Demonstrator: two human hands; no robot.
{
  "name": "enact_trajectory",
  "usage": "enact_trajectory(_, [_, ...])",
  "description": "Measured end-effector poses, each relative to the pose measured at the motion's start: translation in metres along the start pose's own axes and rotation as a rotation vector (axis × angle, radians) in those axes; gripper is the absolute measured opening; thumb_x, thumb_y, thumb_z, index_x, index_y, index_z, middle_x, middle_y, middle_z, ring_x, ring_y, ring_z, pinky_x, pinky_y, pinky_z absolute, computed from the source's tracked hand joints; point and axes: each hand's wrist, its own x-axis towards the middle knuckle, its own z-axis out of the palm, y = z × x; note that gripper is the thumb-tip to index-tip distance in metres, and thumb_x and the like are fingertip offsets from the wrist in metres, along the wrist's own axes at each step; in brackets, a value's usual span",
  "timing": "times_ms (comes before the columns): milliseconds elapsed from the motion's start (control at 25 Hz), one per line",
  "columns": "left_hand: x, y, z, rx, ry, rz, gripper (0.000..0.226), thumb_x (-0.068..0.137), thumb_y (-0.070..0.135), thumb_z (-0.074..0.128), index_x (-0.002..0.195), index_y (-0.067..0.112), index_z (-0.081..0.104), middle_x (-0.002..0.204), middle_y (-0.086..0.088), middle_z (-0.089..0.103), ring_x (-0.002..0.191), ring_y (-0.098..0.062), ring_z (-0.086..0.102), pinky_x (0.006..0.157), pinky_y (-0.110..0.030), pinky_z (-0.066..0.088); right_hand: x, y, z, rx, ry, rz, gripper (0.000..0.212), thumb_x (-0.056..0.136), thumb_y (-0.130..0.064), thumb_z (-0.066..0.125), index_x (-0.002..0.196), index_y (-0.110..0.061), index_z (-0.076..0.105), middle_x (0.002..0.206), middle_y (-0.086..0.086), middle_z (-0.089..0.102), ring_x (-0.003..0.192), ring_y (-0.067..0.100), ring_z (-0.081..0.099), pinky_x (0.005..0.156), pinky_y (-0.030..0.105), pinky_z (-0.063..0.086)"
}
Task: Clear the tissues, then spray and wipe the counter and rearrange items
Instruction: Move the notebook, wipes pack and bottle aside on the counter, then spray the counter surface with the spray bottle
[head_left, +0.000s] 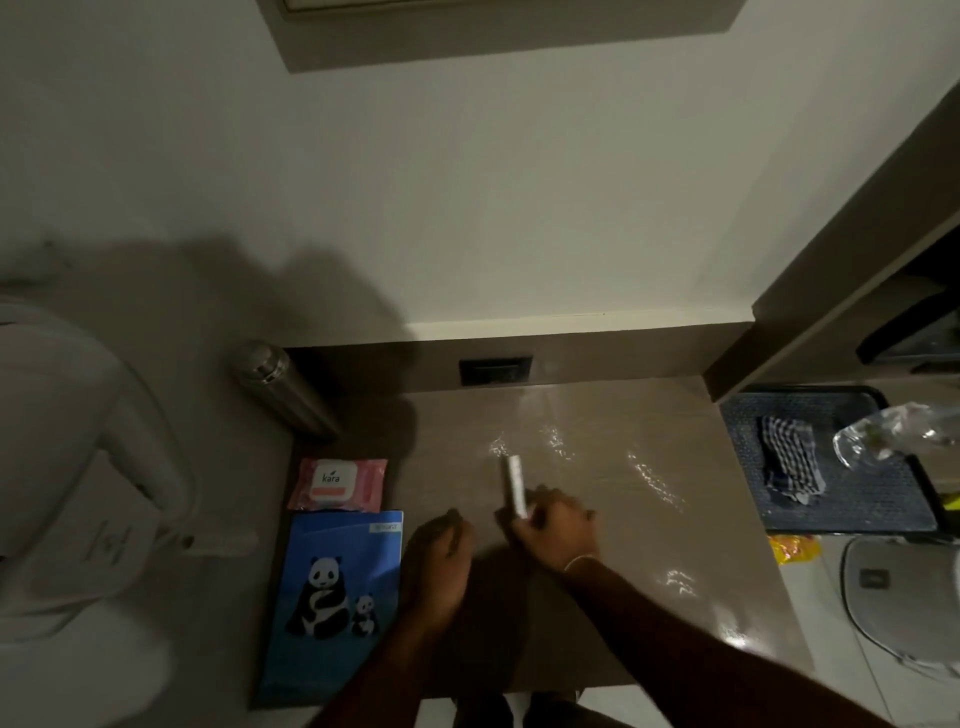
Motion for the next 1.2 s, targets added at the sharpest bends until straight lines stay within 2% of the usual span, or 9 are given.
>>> enact_trajectory(120, [-0.008,0.001,-0.011,-0.195,-0.051,-0.136,0.032,0.105,0.041,0.050,0.093,0.025,0.075,0.094,-0.002,0.077,0.090,-0.016,0.075,0.086,-0.034,0.059,-0.026,-0.043,0.043,-0.018,-0.129,-0.193,0.034,0.087,-0.059,0.065,0.098,-0.028,0.073,0.112,-0.007,0.069,0.108,0.018,0.066,0.096,0.031,0.041])
enact_trajectory(320, [-0.026,-0.042,-0.060,0.103,0.127,-0.251,0.031,0.107,0.036,0.048,0.105,0.015,0.071,0.100,-0.003,0.068,0.096,-0.021,0.065,0.091,-0.034,0.050,-0.043,-0.083,0.088,0.077,-0.532,-0.374,0.036,0.098,-0.028,0.071,0.125,-0.003,0.070,0.137,0.016,0.063,0.127,0.032,0.061,0.111,0.039,0.046])
enact_trajectory(480, [-0.043,-0.087,-0.094,0.348,0.236,-0.231,0.027,0.102,0.044,0.056,0.102,0.020,0.070,0.097,0.003,0.069,0.097,-0.019,0.070,0.090,-0.037,0.057,-0.045,-0.073,0.093,-0.041,-0.630,-0.381,0.038,0.106,-0.025,0.059,0.136,0.000,0.061,0.141,0.020,0.059,0.131,0.033,0.058,0.113,0.037,0.043])
enact_trajectory(720, [-0.047,-0.115,-0.087,0.491,0.333,-0.085,0.037,0.098,0.045,0.061,0.113,0.012,0.068,0.110,-0.008,0.070,0.104,-0.023,0.066,0.094,-0.037,0.052,-0.042,-0.014,0.067,-0.044,-0.427,-0.262,0.033,0.108,-0.019,0.056,0.136,-0.005,0.065,0.135,0.014,0.067,0.126,0.030,0.065,0.108,0.036,0.049])
enact_trajectory(800, [-0.049,-0.118,-0.087,0.531,0.347,-0.031,0.038,0.097,0.045,0.063,0.115,0.012,0.068,0.110,-0.010,0.071,0.103,-0.026,0.067,0.092,-0.040,0.054,-0.041,-0.003,0.055,-0.032,-0.409,-0.186,0.023,0.109,-0.023,0.053,0.117,-0.014,0.074,0.118,0.009,0.072,0.112,0.026,0.069,0.096,0.031,0.051])
enact_trajectory(920, [-0.049,-0.114,-0.096,0.577,0.326,-0.030,0.053,0.092,0.050,0.065,0.130,0.014,0.062,0.125,-0.011,0.067,0.117,-0.031,0.063,0.097,-0.046,0.054,-0.043,0.005,0.044,-0.021,-0.318,-0.081,0.030,0.108,-0.031,0.054,0.079,-0.029,0.062,0.082,-0.001,0.066,0.082,0.019,0.065,0.078,0.029,0.045])
enact_trajectory(1000, [-0.041,-0.104,-0.095,0.652,0.333,0.040,0.053,0.088,0.049,0.063,0.129,0.016,0.064,0.128,-0.010,0.066,0.121,-0.034,0.061,0.097,-0.050,0.052,-0.046,0.009,0.037,-0.011,-0.230,-0.042,0.025,0.106,-0.031,0.057,0.082,-0.024,0.063,0.094,0.008,0.072,0.091,0.026,0.067,0.081,0.032,0.047])
enact_trajectory(1080, [-0.032,-0.085,-0.083,0.758,0.260,0.192,0.048,0.081,0.044,0.056,0.117,0.016,0.071,0.113,-0.011,0.070,0.110,-0.036,0.065,0.089,-0.048,0.051,-0.049,0.010,0.026,0.010,-0.122,-0.032,0.020,0.104,-0.031,0.059,0.090,-0.020,0.068,0.106,0.014,0.073,0.100,0.030,0.068,0.087,0.034,0.048])
enact_trajectory(1200, [-0.018,-0.043,-0.044,0.873,0.124,0.395,0.058,0.075,0.047,0.044,0.116,0.018,0.074,0.110,-0.010,0.073,0.103,-0.034,0.069,0.084,-0.046,0.053,-0.051,0.028,0.005,0.027,0.032,-0.017,0.027,0.105,-0.035,0.057,0.113,-0.014,0.072,0.116,0.012,0.069,0.110,0.030,0.064,0.094,0.035,0.048])
